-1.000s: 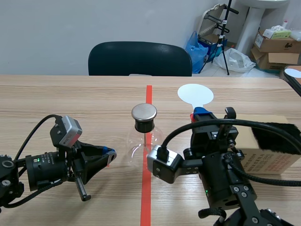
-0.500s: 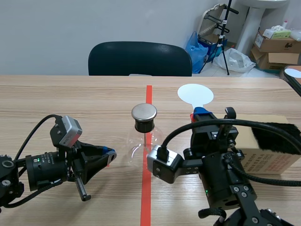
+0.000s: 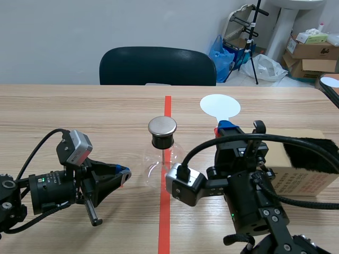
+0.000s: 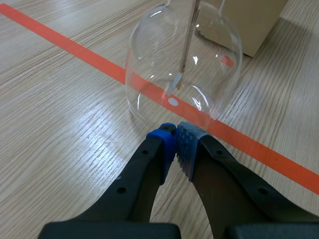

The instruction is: Do the electroscope experiment

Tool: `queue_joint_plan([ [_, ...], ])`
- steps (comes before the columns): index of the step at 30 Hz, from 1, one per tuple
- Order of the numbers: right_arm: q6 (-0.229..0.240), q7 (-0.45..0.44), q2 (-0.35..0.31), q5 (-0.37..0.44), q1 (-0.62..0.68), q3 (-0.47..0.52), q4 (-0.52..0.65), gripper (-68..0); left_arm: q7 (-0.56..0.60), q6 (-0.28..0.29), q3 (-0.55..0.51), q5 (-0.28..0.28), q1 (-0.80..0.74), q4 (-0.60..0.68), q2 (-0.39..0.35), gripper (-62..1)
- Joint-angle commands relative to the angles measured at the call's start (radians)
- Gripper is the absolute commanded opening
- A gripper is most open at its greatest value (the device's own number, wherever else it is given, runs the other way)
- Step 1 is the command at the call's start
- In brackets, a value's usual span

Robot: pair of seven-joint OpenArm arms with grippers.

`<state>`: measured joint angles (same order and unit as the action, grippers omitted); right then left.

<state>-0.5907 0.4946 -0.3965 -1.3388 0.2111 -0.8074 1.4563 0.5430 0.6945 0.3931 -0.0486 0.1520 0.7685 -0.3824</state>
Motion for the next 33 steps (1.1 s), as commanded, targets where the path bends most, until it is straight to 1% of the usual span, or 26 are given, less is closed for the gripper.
queue_joint_plan([
  [1,-0.014,0.005,-0.013,-0.008,-0.018,0.008,0.011,-66.7,0.018,0.002,-0.006,0.014,0.006,0.024,0.005,-56.7],
  [24,-0.014,0.004,-0.013,-0.008,-0.018,0.01,0.011,-66.7,0.018,0.002,-0.006,0.014,0.006,0.024,0.002,-56.7],
  [27,-0.014,-0.024,-0.013,-0.008,-0.018,0.01,0.011,-66.7,0.018,0.002,-0.006,0.014,0.006,0.024,0.002,-56.7],
  [33,-0.014,-0.12,-0.013,-0.008,-0.018,0.01,0.011,-66.7,0.018,0.002,-0.006,0.014,0.006,0.024,0.002,-56.7],
])
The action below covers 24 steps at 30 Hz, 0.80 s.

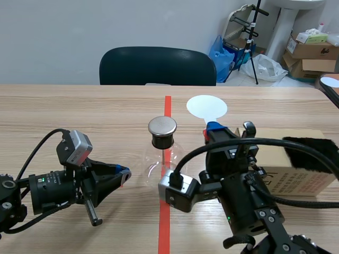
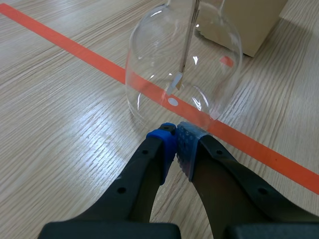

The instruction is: Do the electroscope experiment

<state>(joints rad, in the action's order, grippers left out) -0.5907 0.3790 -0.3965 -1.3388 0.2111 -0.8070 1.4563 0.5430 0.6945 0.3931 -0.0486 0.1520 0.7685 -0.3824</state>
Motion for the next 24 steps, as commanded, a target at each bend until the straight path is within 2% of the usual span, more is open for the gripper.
queue_joint_plan([
  [1,-0.014,-0.026,-0.013,-0.008,-0.018,0.01,0.011,-66.7,0.018,0.002,-0.006,0.014,0.006,0.024,0.002,-56.7],
  [13,-0.014,-0.252,-0.013,-0.008,-0.018,0.009,0.011,-66.7,0.018,0.002,-0.006,0.014,0.006,0.024,0.002,-56.7],
  [24,-0.014,-0.297,-0.014,-0.003,-0.017,0.009,0.011,-66.7,0.018,0.002,-0.006,0.014,0.006,0.024,0.002,-56.7],
])
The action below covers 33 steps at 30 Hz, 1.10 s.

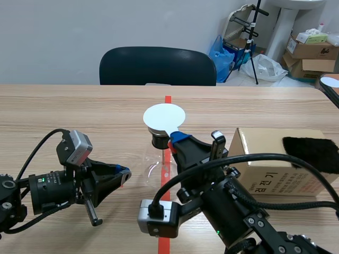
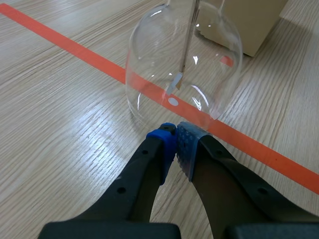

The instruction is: Do the electroscope experiment

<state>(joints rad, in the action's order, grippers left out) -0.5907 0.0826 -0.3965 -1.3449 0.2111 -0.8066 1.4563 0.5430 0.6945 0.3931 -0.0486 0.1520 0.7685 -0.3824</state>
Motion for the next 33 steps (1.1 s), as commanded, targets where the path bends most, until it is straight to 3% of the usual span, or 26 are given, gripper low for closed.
queue_joint_plan([
  [1,-0.014,-0.003,-0.014,0.003,-0.017,0.009,0.011,-66.7,0.018,0.002,-0.006,0.014,0.006,0.024,0.002,-56.7],
  [33,-0.014,-0.037,-0.013,0.005,-0.017,0.009,0.011,-66.7,0.018,0.002,-0.006,0.014,0.006,0.024,0.002,-56.7],
])
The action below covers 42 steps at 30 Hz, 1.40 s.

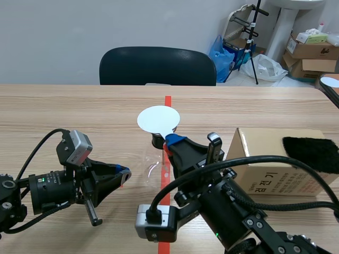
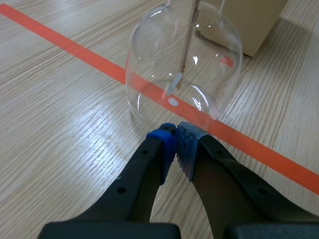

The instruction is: Do the electroscope experiment

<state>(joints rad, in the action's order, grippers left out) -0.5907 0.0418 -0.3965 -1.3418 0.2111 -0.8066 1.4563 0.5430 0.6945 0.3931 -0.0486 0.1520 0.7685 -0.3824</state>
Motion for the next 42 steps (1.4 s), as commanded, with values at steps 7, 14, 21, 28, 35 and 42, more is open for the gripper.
queue_joint_plan([
  [7,-0.014,0.004,-0.013,0.002,-0.017,0.009,0.011,-66.7,0.018,0.002,-0.006,0.014,0.006,0.024,0.002,-56.7],
  [14,-0.014,0.023,-0.013,0.002,-0.017,0.009,0.011,-66.7,0.018,0.002,-0.006,0.014,0.006,0.024,0.002,-56.7],
  [21,-0.014,0.214,-0.013,0.002,-0.017,0.009,0.011,-66.7,0.018,0.002,-0.006,0.014,0.006,0.024,0.002,-56.7],
  [28,-0.014,0.411,-0.014,0.002,-0.017,0.009,0.011,-66.7,0.018,0.002,-0.006,0.014,0.006,0.024,0.002,-56.7],
  [35,-0.014,0.55,-0.014,0.002,-0.017,0.009,0.011,-66.7,0.018,0.002,-0.006,0.014,0.006,0.024,0.002,-56.7],
  [42,-0.014,0.6,-0.014,0.002,-0.017,0.009,0.011,-66.7,0.018,0.002,-0.006,0.014,0.006,0.024,0.002,-56.7],
])
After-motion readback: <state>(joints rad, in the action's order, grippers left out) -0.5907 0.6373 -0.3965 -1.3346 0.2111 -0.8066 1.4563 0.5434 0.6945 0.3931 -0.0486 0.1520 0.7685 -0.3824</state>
